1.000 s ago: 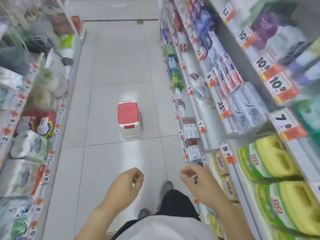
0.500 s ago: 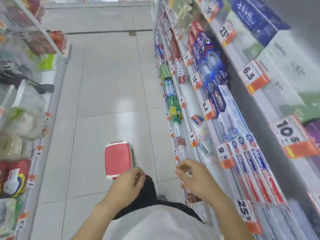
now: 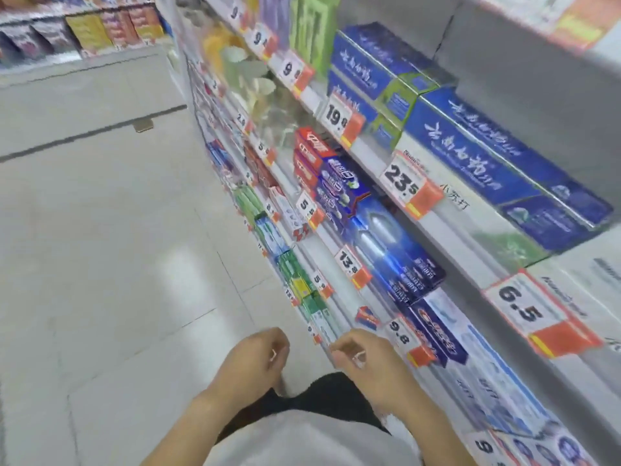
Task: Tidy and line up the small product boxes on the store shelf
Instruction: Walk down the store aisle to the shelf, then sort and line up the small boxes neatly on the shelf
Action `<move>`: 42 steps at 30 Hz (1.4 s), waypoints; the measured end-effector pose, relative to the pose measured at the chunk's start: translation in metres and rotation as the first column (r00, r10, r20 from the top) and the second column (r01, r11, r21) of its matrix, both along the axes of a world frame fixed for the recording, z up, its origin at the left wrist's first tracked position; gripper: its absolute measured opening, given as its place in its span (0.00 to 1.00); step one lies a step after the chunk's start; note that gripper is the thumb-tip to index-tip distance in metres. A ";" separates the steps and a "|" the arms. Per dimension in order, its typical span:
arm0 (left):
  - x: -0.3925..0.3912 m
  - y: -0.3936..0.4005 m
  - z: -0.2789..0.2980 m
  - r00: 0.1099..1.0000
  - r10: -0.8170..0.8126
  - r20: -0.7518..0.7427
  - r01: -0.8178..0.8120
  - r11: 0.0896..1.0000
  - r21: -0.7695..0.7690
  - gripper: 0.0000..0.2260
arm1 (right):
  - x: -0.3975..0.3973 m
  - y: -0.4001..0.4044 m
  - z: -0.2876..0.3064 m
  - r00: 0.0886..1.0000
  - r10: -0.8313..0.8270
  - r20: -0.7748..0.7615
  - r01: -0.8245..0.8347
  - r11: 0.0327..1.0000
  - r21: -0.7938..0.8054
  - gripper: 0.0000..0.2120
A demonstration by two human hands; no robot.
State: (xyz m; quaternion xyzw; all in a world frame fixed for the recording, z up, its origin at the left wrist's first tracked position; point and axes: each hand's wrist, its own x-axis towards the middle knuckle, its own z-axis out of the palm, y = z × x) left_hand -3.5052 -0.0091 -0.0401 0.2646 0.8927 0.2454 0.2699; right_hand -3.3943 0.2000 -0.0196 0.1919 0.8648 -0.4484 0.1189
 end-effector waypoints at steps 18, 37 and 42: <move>-0.065 0.159 -0.227 0.672 -0.690 -0.268 0.709 0.704 -0.034 0.06 | 0.070 0.027 -0.237 0.740 -0.584 0.334 0.412 0.786 0.461 0.14; -0.072 0.293 -0.398 0.626 -0.677 -0.387 0.760 0.641 0.108 0.35 | 0.087 0.073 -0.413 0.270 -0.806 -0.526 0.834 -0.077 0.546 0.46; -0.072 0.298 -0.372 0.616 -0.686 -0.388 0.753 0.657 0.034 0.40 | 0.074 0.103 -0.393 0.209 -0.757 -0.619 0.840 -0.185 0.511 0.46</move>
